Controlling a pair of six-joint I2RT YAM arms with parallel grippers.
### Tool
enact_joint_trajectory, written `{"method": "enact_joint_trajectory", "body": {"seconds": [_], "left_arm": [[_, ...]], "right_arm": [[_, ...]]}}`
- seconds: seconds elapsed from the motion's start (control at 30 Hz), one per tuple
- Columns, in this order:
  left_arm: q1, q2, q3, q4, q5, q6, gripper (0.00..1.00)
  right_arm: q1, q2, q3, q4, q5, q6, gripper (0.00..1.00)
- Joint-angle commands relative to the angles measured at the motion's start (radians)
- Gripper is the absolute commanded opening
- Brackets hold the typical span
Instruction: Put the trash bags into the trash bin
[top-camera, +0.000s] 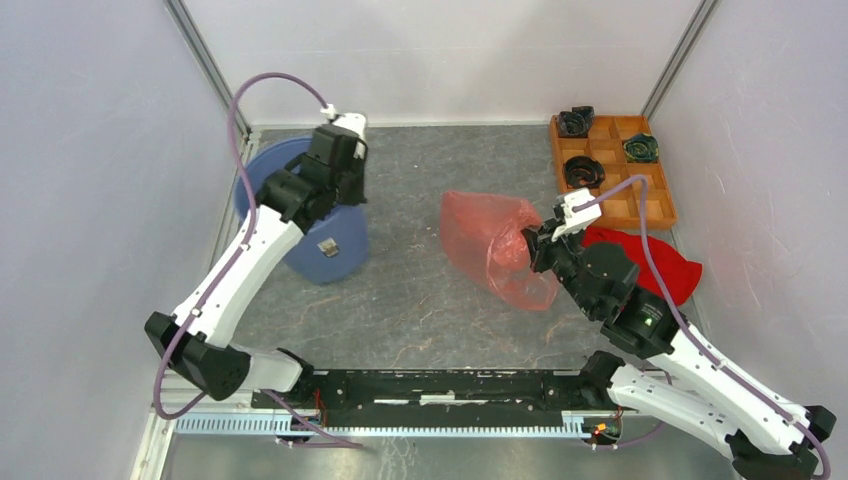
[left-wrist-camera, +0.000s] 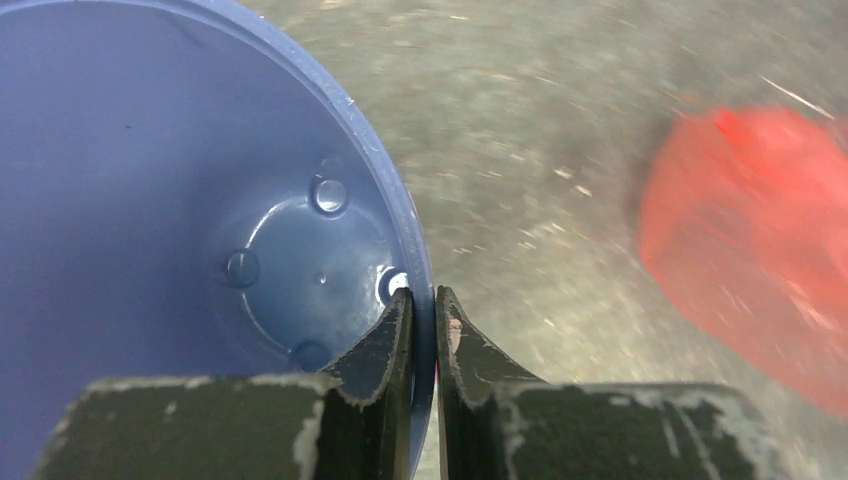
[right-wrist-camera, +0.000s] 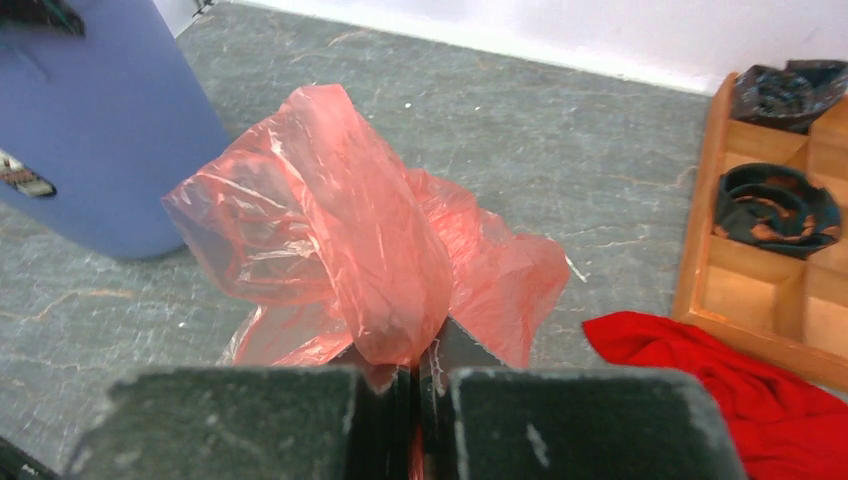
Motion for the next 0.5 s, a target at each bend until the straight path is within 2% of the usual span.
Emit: {"method": "enact_joint_trajectory", "body": {"seconds": [0.0,0.1,0.3,0.47], "left_arm": [[-0.215,-0.055,0.011,0.026,0.075,0.019,0.02],[-0.307,-0.061,0.013,0.053,0.086,-0.018,0.02],[-0.393,-0.071,-0.027,0.163,0.198,-0.058,0.02],[-0.501,-0.039,0.01,0.164,0.174,-0.063,0.02]], "right_arm": [[0.001,-0.005,0.086,-0.031,0.106,-0.044,0.0],[0.001,-0.02,0.102,-0.03,0.138,-0.051,0.0],[0.001,-0.017,0.173,-0.041,0.142,-0.072,0.0],[0.002,-0.026,0.191,-0.015,0.153,-0.099,0.0]]}}
